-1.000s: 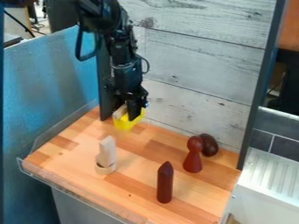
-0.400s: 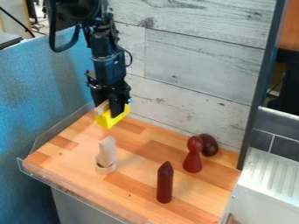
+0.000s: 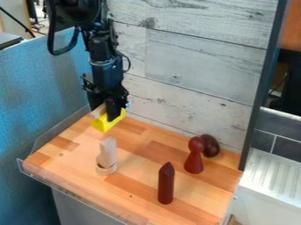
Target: Put the yellow block on top of the tower
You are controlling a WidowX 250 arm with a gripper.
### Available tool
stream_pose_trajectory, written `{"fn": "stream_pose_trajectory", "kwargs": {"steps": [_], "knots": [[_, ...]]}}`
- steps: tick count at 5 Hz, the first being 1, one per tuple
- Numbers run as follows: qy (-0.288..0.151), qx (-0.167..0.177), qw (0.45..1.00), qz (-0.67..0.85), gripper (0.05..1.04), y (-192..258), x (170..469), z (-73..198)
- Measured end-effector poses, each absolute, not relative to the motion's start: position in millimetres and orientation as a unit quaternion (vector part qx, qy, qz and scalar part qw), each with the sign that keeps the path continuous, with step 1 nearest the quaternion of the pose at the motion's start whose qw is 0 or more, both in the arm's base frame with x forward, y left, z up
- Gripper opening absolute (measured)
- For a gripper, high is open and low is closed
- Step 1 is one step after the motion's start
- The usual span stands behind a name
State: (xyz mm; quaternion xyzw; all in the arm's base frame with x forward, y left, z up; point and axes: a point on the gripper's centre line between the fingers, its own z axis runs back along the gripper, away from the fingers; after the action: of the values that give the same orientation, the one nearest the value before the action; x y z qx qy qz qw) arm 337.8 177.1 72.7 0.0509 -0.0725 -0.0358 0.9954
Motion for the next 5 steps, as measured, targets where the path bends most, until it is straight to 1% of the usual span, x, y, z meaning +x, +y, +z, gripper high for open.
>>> {"fn": "stream_pose_trajectory", "kwargs": {"steps": [3, 5], "knots": [[-0.044, 0.061, 0.997, -0.008, 0.544, 176.5, 320.6, 53.9], [-0.036, 0.065, 0.997, -0.013, 0.544, 170.9, 316.4, 45.9]]}}
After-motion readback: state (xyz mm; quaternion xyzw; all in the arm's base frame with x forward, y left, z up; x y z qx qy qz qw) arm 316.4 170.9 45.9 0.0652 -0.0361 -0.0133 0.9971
